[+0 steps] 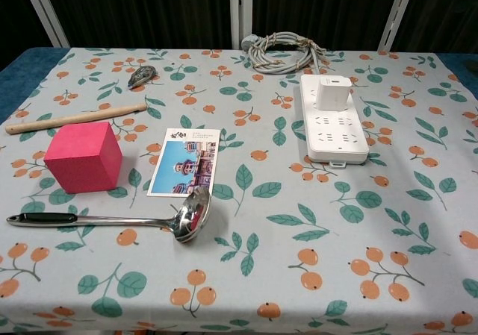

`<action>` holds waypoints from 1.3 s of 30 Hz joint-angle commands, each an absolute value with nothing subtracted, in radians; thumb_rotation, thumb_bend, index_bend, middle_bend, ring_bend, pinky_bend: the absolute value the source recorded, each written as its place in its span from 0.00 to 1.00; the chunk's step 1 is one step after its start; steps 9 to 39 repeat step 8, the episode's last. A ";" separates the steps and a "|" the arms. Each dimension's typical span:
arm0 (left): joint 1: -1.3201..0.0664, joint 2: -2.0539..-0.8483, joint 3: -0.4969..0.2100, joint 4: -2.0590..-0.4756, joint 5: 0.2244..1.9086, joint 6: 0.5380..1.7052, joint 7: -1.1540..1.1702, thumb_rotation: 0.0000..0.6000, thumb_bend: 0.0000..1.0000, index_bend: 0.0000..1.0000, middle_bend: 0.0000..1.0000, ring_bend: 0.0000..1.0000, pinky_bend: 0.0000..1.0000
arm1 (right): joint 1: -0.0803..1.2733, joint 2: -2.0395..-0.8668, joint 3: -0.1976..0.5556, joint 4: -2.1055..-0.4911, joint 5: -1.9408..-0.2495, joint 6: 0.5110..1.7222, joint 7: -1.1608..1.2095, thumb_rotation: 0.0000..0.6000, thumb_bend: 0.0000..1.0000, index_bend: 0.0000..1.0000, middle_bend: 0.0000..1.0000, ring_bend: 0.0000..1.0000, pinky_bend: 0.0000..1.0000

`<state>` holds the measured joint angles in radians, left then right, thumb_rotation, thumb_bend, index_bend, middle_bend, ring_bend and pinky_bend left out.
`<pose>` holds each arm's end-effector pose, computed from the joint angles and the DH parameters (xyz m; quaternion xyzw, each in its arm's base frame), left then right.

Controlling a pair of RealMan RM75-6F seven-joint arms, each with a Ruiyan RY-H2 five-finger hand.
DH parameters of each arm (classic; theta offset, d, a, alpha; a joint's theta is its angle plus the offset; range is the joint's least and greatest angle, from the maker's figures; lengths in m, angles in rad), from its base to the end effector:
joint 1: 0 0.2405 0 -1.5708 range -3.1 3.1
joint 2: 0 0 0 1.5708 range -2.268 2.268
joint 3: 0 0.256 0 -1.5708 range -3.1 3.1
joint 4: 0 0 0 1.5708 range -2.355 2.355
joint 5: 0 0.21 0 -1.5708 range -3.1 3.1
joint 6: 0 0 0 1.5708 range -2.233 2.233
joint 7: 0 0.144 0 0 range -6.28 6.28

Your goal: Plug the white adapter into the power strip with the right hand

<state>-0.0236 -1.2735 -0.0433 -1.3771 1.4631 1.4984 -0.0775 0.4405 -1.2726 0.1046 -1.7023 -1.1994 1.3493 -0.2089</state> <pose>-0.3568 0.1604 0.1345 -0.5637 -0.4102 -0.3663 0.6162 -0.2326 -0.2820 0.1002 0.6090 -0.4025 0.4181 0.5406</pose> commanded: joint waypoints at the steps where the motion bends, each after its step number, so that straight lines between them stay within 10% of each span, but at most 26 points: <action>1: -0.027 -1.272 -0.048 -1.385 1.467 1.505 -0.067 1.00 0.06 0.06 0.00 0.00 0.00 | 0.325 -1.198 0.013 -1.733 -1.319 1.462 -0.129 1.00 0.36 0.00 0.03 0.00 0.00; 39: -0.036 -1.267 -0.050 -1.412 1.467 1.499 -0.037 1.00 0.06 0.06 0.00 0.00 0.00 | 0.209 -1.178 -0.051 -1.695 -1.444 1.575 -0.054 1.00 0.36 0.00 0.02 0.00 0.00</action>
